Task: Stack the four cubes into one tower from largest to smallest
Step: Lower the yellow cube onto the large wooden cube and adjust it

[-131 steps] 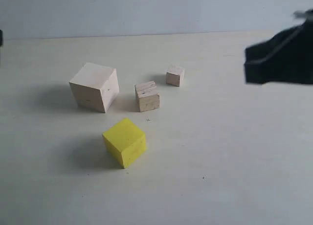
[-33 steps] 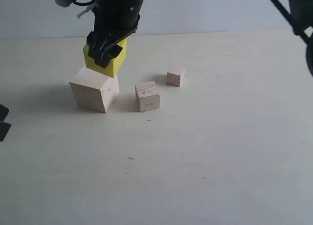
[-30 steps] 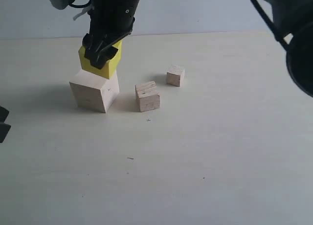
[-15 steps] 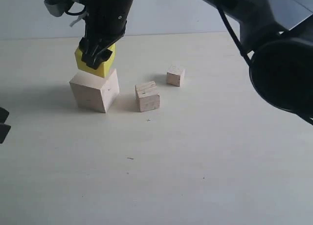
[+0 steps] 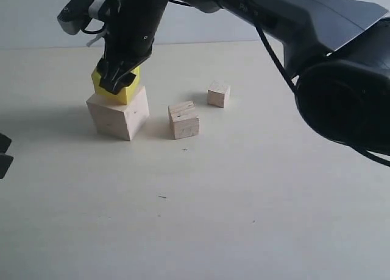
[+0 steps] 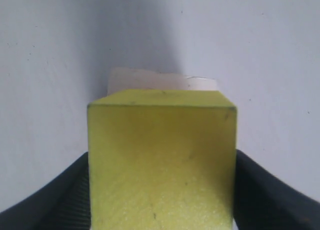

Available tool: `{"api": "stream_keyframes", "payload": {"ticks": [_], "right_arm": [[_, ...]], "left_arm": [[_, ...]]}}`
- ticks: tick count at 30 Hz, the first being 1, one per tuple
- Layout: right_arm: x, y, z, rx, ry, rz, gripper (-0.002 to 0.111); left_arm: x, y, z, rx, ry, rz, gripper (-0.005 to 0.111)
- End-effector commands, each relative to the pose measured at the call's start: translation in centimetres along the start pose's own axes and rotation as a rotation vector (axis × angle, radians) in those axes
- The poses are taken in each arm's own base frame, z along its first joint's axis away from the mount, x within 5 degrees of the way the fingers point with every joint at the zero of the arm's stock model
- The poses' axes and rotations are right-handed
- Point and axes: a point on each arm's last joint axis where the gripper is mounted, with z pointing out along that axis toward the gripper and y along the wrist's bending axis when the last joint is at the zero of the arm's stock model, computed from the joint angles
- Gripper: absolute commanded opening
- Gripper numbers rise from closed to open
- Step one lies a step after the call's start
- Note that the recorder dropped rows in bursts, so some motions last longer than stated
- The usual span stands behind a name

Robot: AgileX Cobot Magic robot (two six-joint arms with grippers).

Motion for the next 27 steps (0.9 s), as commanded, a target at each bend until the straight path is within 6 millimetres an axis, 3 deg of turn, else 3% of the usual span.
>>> {"api": "stream_keyframes", "payload": {"ticks": [1, 20, 23, 27], "right_arm": [[-0.17, -0.19, -0.05, -0.007, -0.028, 0.008, 0.0], [-0.55, -0.52, 0.04, 0.023, -0.074, 0.119, 0.0], [-0.55, -0.52, 0.04, 0.023, -0.074, 0.122, 0.007], [-0.45, -0.44, 0.05, 0.016, -0.062, 0.122, 0.029]], "left_arm": [[-0.17, -0.13, -0.07, 0.007, -0.005, 0.003, 0.0], [-0.11, -0.13, -0.07, 0.007, 0.001, 0.003, 0.0], [-0.09, -0.13, -0.07, 0.007, 0.003, 0.003, 0.0], [-0.09, -0.13, -0.07, 0.007, 0.003, 0.003, 0.0]]}}
